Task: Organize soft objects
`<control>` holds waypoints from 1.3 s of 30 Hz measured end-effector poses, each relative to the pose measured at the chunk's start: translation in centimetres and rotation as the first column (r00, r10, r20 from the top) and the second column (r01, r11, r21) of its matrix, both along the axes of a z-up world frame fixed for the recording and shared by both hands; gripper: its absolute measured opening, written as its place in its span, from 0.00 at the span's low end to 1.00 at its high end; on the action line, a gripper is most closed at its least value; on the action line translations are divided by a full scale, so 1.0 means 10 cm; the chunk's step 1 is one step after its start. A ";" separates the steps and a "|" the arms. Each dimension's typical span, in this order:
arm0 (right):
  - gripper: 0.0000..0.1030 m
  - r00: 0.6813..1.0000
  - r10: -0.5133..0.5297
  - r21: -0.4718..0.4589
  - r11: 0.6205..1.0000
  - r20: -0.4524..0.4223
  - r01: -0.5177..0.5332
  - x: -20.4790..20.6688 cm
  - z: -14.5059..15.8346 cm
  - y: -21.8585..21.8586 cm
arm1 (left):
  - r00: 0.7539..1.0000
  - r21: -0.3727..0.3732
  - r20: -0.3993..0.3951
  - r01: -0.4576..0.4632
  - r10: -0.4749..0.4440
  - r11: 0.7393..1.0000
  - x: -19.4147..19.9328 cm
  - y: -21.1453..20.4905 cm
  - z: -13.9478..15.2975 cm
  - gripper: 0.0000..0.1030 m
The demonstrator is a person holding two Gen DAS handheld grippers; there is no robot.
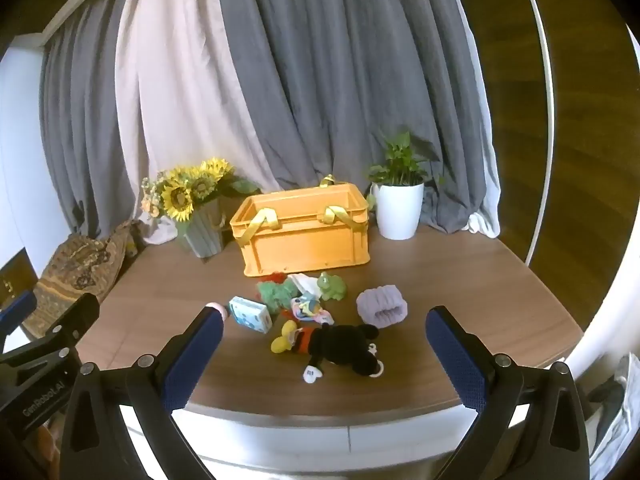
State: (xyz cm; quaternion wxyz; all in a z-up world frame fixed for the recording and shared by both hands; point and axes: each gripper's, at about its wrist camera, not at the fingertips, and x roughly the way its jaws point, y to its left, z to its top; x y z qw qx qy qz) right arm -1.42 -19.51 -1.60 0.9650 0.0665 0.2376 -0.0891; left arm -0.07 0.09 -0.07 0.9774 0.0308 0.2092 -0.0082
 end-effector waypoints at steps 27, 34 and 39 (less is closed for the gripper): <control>1.00 1.000 0.004 0.002 1.000 0.030 -0.004 -0.02 0.06 0.02 | 1.000 0.001 0.026 -0.012 0.012 1.000 -0.06 0.06 0.14 1.00; 1.00 1.000 0.005 0.002 1.000 0.031 -0.005 -0.02 0.05 0.02 | 0.999 0.001 0.038 -0.011 0.010 1.000 -0.06 0.07 0.14 1.00; 1.00 0.999 0.004 0.000 1.000 0.033 -0.004 -0.02 0.05 0.02 | 0.999 -0.001 0.039 -0.008 0.008 1.000 -0.05 0.09 0.14 1.00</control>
